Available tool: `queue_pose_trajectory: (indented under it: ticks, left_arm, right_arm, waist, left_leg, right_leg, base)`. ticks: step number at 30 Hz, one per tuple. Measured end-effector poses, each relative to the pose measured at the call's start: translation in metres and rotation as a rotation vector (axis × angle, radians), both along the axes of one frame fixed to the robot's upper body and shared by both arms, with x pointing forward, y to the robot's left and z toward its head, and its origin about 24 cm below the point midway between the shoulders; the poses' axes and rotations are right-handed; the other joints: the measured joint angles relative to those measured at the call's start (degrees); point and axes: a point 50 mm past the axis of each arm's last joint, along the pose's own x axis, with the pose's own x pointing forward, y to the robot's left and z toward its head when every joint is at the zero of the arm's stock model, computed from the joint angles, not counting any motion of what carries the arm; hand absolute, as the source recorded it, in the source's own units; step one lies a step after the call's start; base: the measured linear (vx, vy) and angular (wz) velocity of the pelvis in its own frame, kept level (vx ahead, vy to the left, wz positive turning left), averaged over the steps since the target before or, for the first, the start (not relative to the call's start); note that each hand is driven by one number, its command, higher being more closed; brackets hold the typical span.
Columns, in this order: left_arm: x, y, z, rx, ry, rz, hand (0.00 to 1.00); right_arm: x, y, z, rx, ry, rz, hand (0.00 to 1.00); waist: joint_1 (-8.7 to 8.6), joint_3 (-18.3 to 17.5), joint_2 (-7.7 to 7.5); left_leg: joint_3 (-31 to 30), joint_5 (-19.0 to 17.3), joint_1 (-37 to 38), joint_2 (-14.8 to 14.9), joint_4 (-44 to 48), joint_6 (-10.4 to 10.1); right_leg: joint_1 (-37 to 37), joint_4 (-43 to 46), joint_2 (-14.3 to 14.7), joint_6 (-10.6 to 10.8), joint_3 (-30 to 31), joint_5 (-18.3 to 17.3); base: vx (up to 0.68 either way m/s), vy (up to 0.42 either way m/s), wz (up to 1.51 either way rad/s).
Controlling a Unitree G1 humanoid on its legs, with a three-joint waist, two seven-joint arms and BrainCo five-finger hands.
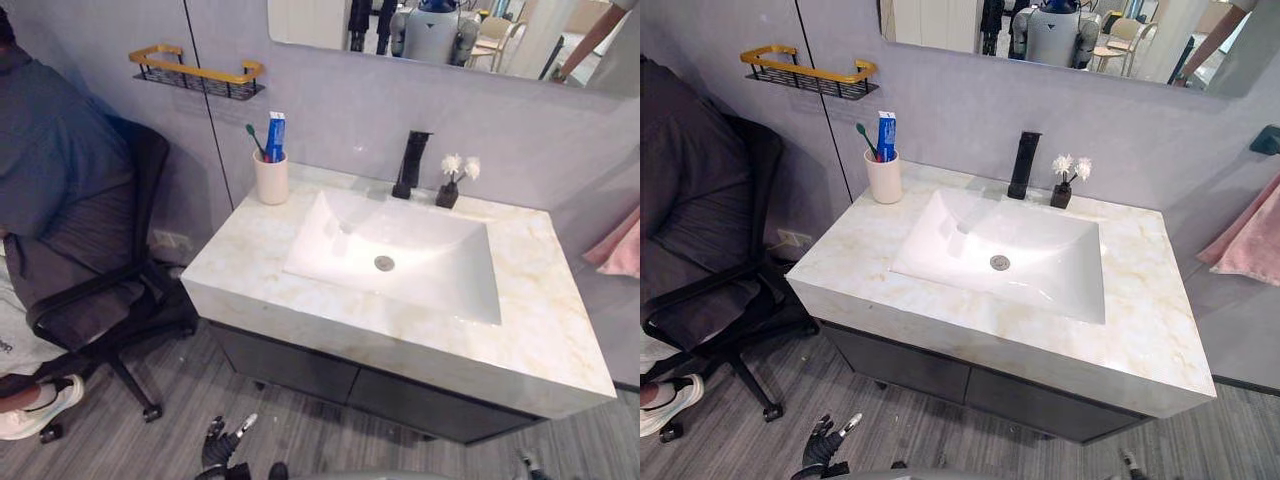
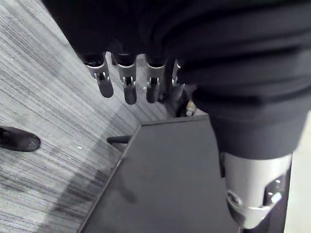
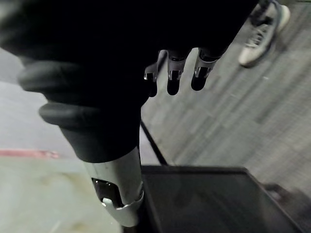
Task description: Organize washtable
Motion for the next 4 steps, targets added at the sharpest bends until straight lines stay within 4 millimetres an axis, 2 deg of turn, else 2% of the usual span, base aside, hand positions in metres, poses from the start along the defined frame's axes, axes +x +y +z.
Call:
queue_pose_trajectory:
  ticks: [4]
  left_arm:
    - [-0.001, -0.003, -0.002, -0.005, 0.013, -0.028, 0.00]
  right_arm:
    - [-0.010, 0.018, -0.013, 0.119, 0.030, 0.072, 0.00]
  waist:
    - [0.00, 0.9, 0.06]
  left_leg:
    - [0.1, -0.6, 1.8, -0.5, 0.0, -0.1]
  right_leg:
    - [1.9, -0.1, -0.2, 0.6, 0.0, -0.1]
  base:
    - [0.07, -0.012, 0.00]
